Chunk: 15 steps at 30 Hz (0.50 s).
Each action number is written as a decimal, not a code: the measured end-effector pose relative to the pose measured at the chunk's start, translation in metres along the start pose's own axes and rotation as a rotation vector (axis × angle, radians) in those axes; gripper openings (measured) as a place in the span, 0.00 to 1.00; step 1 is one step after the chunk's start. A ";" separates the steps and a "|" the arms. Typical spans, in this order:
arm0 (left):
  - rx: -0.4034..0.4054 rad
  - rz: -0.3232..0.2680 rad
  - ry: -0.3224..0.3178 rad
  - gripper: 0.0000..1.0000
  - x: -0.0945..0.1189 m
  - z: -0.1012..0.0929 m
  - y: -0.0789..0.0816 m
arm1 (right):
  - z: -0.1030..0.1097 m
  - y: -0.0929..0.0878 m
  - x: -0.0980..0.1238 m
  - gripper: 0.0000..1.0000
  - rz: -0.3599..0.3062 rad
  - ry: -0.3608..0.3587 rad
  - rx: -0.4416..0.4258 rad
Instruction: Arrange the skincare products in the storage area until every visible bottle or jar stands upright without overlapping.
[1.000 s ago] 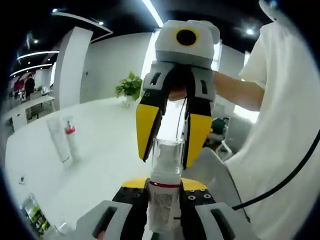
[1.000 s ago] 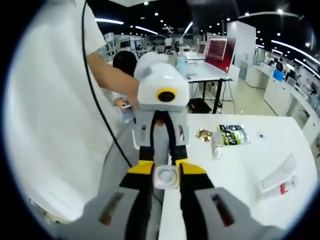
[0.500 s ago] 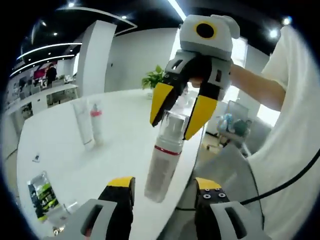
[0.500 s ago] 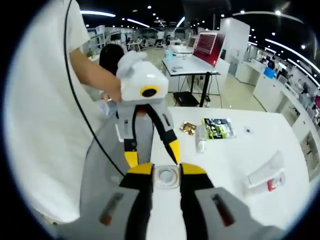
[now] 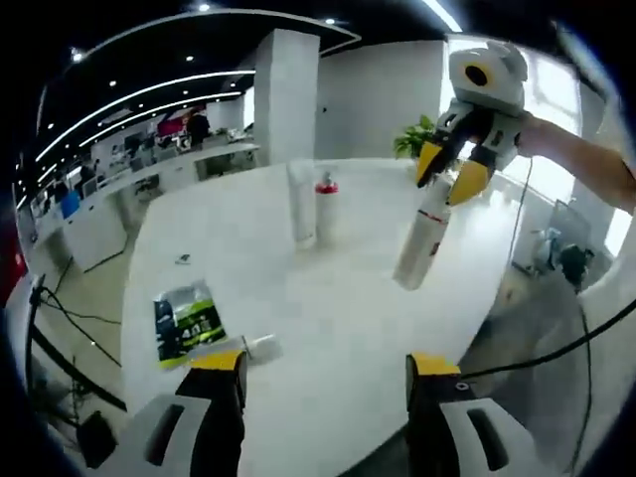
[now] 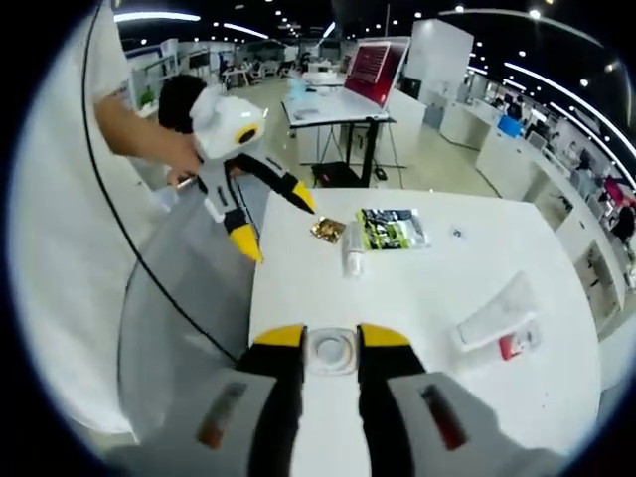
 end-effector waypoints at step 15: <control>-0.108 0.163 0.102 0.68 0.012 0.005 -0.072 | -0.063 -0.009 -0.010 0.19 0.122 -0.011 0.038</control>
Point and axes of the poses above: the point that each gripper's makers call its tool centre point, and the gripper's own axes: x roughly backward along the fingers, z roughly to its left, y roughly out of its top, the point moved 3 cm from there along x, roughly backward along the fingers, and after that the axes turned 13 degrees about -z, right-handed, at the moved point
